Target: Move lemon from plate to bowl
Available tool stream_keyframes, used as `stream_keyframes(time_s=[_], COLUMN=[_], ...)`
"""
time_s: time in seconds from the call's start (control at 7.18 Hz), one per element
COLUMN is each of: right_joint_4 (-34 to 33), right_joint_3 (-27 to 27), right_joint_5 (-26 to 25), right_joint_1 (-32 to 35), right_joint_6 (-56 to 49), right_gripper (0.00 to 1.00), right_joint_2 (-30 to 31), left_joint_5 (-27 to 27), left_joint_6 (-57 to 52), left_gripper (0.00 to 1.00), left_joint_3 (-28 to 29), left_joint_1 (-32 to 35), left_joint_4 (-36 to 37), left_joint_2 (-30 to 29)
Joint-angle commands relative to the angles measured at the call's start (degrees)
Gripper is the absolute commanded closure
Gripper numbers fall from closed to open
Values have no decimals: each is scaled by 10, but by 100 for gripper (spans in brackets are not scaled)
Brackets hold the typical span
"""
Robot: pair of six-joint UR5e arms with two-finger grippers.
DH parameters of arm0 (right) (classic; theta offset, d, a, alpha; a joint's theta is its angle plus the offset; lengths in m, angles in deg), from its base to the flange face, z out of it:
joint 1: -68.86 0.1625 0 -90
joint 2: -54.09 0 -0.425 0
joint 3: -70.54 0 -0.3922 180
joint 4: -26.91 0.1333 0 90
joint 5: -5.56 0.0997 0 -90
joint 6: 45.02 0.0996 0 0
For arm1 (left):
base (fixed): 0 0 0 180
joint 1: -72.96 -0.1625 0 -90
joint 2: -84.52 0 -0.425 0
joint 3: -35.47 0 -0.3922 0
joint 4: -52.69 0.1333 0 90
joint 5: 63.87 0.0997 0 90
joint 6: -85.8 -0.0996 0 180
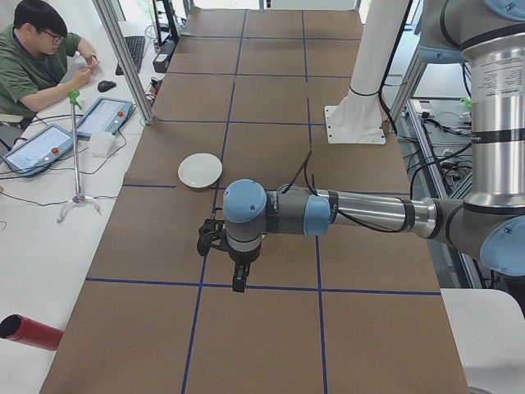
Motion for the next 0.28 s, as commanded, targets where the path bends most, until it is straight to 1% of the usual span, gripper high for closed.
stream_keyframes(time_s=[0.0,0.14], right_joint_4=[0,0], right_joint_3=[0,0], right_joint_5=[0,0], right_joint_1=[0,0], right_joint_6=[0,0], right_gripper=[0,0], right_joint_2=[0,0], left_joint_5=[1,1], left_joint_6=[0,0], left_gripper=[0,0], left_joint_3=[1,1], left_joint_1=[0,0], left_joint_4=[1,1], left_joint_2=[0,0])
